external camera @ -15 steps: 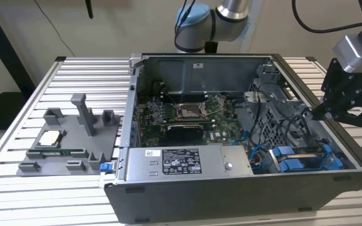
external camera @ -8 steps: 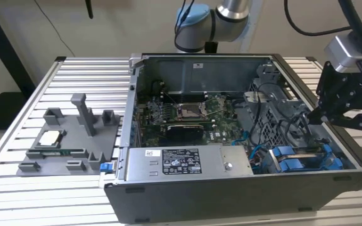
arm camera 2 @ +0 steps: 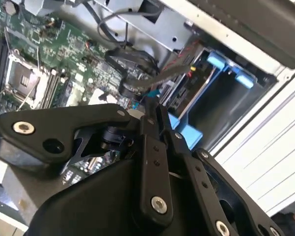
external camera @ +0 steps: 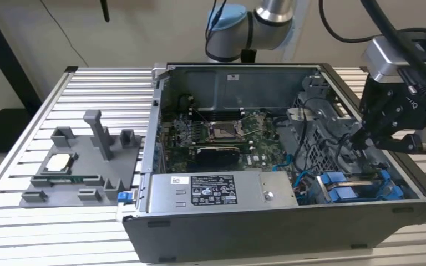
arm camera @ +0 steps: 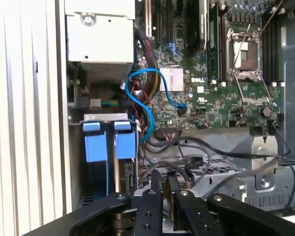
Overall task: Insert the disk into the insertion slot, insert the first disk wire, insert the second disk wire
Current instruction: 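Insert the second disk wire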
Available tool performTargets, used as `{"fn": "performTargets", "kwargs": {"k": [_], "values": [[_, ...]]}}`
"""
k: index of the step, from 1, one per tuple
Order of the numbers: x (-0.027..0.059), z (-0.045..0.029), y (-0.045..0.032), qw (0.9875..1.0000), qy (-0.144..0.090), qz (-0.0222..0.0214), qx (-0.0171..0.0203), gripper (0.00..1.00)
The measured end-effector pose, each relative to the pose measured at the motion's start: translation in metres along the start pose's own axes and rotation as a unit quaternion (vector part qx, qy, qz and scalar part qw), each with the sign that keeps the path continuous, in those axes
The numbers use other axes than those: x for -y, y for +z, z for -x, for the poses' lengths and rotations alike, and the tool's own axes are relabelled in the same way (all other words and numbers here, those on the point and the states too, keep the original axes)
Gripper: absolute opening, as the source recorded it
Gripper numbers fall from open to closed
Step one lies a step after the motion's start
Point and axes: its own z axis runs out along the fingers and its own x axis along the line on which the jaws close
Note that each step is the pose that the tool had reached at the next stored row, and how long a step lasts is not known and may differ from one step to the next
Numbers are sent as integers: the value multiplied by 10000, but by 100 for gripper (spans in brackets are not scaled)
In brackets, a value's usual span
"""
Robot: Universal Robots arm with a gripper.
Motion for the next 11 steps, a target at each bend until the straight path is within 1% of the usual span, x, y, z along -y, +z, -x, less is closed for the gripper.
{"fn": "performTargets", "kwargs": {"k": [1, 2, 3, 5, 6, 7, 11], "values": [[-25, -1, 2, 10000, 1, -5, -65, 16], [-47, -2, 2, 9999, 3, -12, -142, 16], [-65, -3, 3, 9997, 4, -17, -229, 16], [-86, -4, 5, 9993, 5, -25, -365, 16], [-90, -5, 6, 9991, 4, -28, -423, 16], [-90, -4, 6, 9990, 5, -29, -447, 16], [-91, -5, 7, 9990, 4, -29, -455, 16]]}}
